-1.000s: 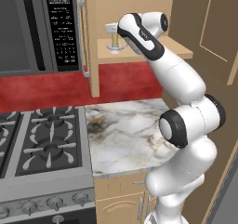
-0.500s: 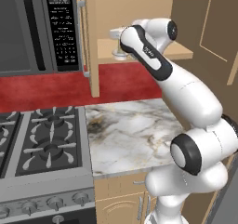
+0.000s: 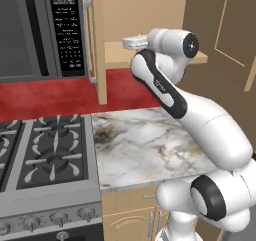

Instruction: Get the candle and the beer from the cabinet and move them to the dining counter.

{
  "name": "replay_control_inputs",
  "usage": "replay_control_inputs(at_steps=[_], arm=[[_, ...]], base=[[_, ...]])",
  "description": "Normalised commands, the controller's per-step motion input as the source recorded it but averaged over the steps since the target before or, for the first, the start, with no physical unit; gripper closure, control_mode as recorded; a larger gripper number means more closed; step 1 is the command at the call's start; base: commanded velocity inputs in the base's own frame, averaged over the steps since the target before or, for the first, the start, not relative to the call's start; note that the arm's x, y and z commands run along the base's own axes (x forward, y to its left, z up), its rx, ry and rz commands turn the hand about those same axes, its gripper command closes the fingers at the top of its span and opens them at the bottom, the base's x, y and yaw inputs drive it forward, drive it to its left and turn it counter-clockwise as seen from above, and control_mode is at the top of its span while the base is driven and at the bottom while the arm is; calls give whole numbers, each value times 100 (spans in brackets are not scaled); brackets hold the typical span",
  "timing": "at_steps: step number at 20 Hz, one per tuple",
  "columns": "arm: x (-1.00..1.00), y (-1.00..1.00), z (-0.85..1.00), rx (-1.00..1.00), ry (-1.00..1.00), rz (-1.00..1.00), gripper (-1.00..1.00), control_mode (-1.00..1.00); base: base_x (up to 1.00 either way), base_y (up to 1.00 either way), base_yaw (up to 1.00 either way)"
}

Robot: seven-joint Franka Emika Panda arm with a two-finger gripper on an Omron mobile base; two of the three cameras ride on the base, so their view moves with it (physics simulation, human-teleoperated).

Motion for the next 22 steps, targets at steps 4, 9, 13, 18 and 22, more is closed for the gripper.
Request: replay_control_inputs(at_steps=[4,9,13,18,22], arm=[[-64,-36,18,0,1,-16,100,-100],[-71,-41,29,3,4,-17,100,-100],[-86,-41,20,4,6,-15,100,-100],[-90,-33,5,2,9,-11,100,-100],[-77,-32,0,0,1,-4,100,-100]], base=[[0,0,0],[0,0,0],[0,0,0],[0,0,0],[0,0,0]])
